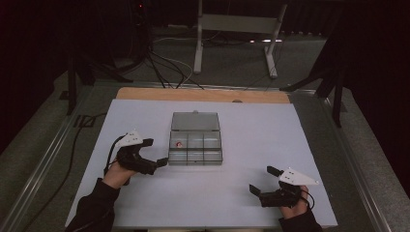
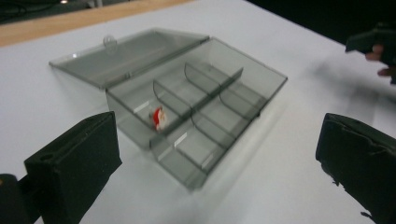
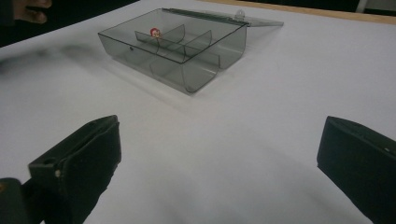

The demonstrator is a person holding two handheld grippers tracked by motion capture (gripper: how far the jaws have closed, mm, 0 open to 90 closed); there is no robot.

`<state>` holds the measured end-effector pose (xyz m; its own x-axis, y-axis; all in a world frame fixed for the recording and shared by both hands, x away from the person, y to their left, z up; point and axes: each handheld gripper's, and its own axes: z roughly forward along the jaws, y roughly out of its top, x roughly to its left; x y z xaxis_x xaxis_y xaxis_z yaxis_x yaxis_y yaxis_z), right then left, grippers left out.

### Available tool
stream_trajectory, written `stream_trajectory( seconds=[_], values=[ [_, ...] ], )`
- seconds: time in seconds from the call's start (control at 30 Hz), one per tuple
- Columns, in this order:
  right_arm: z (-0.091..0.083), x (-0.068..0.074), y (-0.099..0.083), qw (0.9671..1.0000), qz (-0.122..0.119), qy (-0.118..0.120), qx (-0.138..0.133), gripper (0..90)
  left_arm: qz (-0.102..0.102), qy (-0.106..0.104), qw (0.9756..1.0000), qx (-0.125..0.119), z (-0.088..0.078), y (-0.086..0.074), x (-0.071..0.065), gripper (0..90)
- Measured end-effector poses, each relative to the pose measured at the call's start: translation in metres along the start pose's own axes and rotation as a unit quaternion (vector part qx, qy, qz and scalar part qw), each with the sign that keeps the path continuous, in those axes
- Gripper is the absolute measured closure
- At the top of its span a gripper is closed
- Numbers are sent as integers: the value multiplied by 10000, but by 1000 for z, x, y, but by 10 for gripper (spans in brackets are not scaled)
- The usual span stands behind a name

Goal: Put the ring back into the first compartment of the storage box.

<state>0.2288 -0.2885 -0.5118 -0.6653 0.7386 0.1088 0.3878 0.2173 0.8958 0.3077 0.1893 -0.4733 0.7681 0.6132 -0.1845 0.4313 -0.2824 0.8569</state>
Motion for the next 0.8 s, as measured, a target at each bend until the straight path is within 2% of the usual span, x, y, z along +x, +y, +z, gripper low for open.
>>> stream_trajectory(
  seconds=[0.13,0.2,0.47,0.57,0.7,0.8],
  values=[
    [-1,-1,0,10000,14,-14,-24,0,-17,11,10000,-60,-8,-11,-3,4],
    [-1,-1,0,10000,13,-18,-26,0,-10,-2,10000,-36,-10,-13,-4,4],
    [-1,-1,0,10000,1,-23,-35,0,-21,-42,9999,107,-20,-40,-13,4],
    [-2,-1,0,10000,14,-33,-35,0,5,-5,9999,116,-23,-48,-16,4],
    [-1,-1,0,10000,6,-24,-16,0,141,181,9995,203,-26,-57,-21,4],
    [-2,0,0,10000,17,-38,-34,0,118,173,9996,210,-29,-64,-22,4]
  ],
)
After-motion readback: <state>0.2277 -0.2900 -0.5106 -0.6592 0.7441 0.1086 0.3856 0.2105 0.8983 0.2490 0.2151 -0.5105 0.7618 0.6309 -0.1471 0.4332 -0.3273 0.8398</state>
